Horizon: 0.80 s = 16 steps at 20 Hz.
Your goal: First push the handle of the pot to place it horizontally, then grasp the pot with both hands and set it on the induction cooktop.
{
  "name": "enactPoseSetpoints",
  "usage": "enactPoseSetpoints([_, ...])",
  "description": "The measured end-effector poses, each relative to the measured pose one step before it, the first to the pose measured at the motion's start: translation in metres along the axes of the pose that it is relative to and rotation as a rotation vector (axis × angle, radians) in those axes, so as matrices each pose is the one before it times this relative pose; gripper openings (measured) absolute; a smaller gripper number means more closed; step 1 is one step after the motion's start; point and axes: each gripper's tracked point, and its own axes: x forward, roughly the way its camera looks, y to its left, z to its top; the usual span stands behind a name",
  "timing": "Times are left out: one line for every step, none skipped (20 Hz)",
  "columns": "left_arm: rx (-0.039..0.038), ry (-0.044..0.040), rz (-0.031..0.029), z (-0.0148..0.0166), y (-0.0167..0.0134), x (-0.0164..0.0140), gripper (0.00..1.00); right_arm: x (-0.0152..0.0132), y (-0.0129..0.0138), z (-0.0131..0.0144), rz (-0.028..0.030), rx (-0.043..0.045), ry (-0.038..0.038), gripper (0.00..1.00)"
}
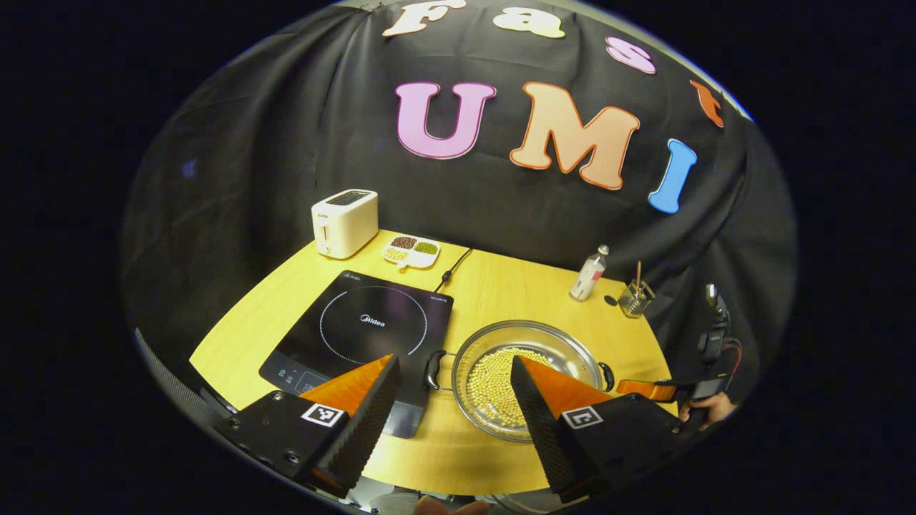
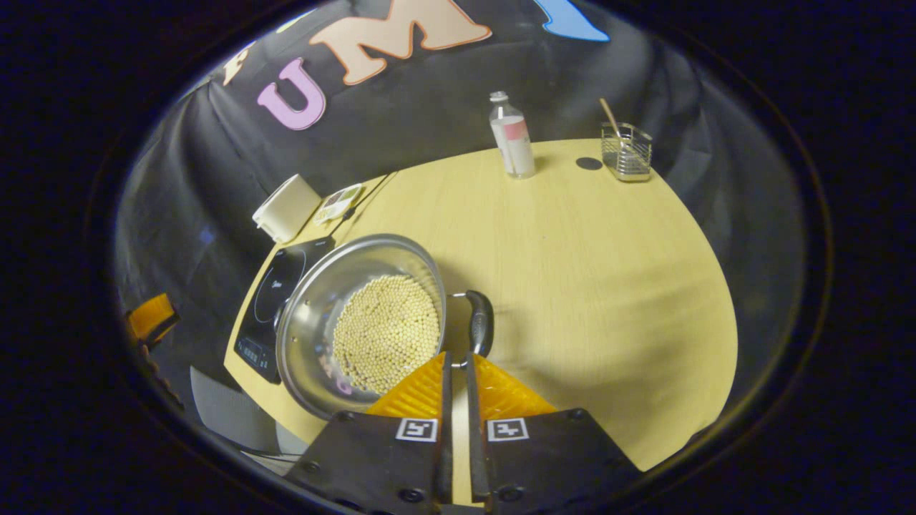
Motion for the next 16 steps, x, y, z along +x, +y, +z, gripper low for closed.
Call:
enactPoseSetpoints([0.00522,0.01678,-0.01446,-0.00338,0.00018,0.00565,0.94,0.00202,0.00000,0.00055,-0.01400,0.00776,0.00094,0.12])
enactPoseSetpoints([-0.00501,0.01626,-0.02058,-0.00289,-0.00090,0.00727,0.94,-0.00258,-0.00292,-0.00056,-0.02241,0.00821,-0.00340,0.17])
enactPoseSetpoints([-0.01033,0.01469,-0.01849,-0.00117,0.00002,0.00504,0.94,0.00095,-0.00086,-0.00051,-0.02178,0.00832,-0.00214,0.22])
enactPoseSetpoints([-0.01004,0.01279,-0.01853,-0.00229,0.00134,0.00671,0.94,0.00087,0.00061,0.00156,-0.01964,0.00658,-0.00031,0.35])
enactPoseSetpoints([-0.00901,0.01228,-0.01265,-0.00181,0.00311,0.00609,0.94,0.00111,0.00217,-0.00189,-0.01100,0.00028,0.00329,0.39])
enactPoseSetpoints([-0.00947,0.01602,-0.01271,-0.00314,0.00407,0.00681,0.93,0.00252,0.00078,-0.00056,-0.01755,-0.00474,0.01068,0.47])
enactPoseSetpoints([-0.01137,0.02045,-0.01670,-0.00289,0.00356,0.00640,0.93,0.00220,-0.00091,-0.00118,-0.02516,-0.00151,0.00701,0.55])
enactPoseSetpoints([-0.01018,0.02360,-0.01637,-0.00430,0.00432,0.00638,0.94,0.00207,0.00026,0.00160,-0.01978,0.00539,0.00128,0.55])
enactPoseSetpoints([-0.00440,0.02548,-0.01258,-0.00421,0.00620,0.00650,0.94,0.00244,0.00072,0.00105,-0.02463,0.00744,-0.00139,0.60])
enactPoseSetpoints([-0.00080,0.02324,-0.00972,-0.00553,0.00620,0.00870,0.93,0.00330,-0.00031,0.00088,-0.02359,0.00487,0.00491,0.60])
enactPoseSetpoints([-0.00127,0.02180,-0.01036,-0.00367,0.00529,0.00675,0.94,0.00282,-0.00199,-0.00107,-0.03117,0.00707,0.00850,0.55])
enactPoseSetpoints([-0.00436,0.01948,-0.01638,-0.00273,0.00465,0.00731,0.94,0.00251,-0.00048,0.00096,-0.02173,0.01127,0.00409,0.55])
enactPoseSetpoints([-0.00727,0.01818,-0.02184,-0.00218,0.00228,0.00593,0.94,0.00286,0.00154,-0.00160,-0.01957,0.01326,0.00693,0.60])
enactPoseSetpoints([-0.00596,0.01921,-0.02306,-0.00198,0.00177,0.00567,0.93,0.00093,0.00259,0.00062,-0.01333,0.01362,0.00264,0.60])
enactPoseSetpoints([-0.00525,0.01417,-0.02301,-0.00024,0.00217,0.00637,0.93,0.00281,0.00250,-0.00178,-0.01632,0.00538,0.00770,0.60])
enactPoseSetpoints([-0.00785,0.02109,-0.02191,-0.00204,0.00132,0.00815,0.92,0.00214,0.00168,-0.00180,-0.01546,-0.00198,0.01081,0.56])
